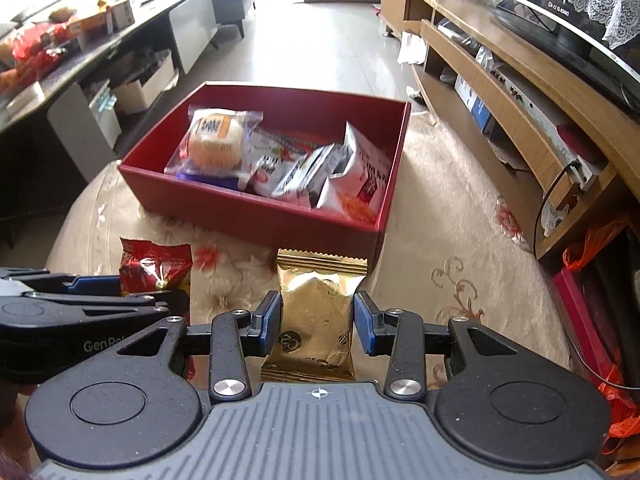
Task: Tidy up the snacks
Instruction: 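Lift the red candy bag and gold packet and carry them over the red box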
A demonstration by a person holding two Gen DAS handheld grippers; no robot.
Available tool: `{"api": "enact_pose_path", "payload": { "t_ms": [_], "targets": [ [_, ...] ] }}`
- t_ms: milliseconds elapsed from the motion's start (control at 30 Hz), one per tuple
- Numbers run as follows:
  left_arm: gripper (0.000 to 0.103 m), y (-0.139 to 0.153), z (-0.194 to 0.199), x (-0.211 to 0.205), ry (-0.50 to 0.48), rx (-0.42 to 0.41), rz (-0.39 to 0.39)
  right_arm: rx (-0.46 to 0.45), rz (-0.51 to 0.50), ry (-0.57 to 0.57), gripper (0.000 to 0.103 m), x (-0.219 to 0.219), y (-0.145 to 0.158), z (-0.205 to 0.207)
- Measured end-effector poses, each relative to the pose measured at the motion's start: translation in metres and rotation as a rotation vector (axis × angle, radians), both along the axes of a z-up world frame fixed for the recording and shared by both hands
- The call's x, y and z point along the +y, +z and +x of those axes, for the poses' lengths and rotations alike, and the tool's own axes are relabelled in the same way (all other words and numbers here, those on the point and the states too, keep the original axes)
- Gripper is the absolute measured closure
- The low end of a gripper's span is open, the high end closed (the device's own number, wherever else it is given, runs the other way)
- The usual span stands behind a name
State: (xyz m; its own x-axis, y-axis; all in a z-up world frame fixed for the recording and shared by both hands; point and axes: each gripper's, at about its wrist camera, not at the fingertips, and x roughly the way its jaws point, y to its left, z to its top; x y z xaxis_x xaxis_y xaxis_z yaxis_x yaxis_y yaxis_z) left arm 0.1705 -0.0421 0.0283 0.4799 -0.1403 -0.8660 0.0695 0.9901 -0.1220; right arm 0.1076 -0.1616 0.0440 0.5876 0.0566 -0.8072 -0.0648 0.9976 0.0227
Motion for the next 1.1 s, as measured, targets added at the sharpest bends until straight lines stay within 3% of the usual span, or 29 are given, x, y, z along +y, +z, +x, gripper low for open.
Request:
{"api": "enact_pose_path", "payload": {
  "t_ms": [533, 1100],
  "targets": [
    [0.056, 0.019, 0.034, -0.008, 0.000, -0.050, -0.002, -0.055, 0.034, -0.030, 0.056, -0.004, 0.017, 0.023],
    [0.056, 0.020, 0.116, -0.017, 0.030, -0.108, 0.023, -0.095, 0.076, -0.059, 0.056, -0.017, 0.017, 0.095]
  ]
}}
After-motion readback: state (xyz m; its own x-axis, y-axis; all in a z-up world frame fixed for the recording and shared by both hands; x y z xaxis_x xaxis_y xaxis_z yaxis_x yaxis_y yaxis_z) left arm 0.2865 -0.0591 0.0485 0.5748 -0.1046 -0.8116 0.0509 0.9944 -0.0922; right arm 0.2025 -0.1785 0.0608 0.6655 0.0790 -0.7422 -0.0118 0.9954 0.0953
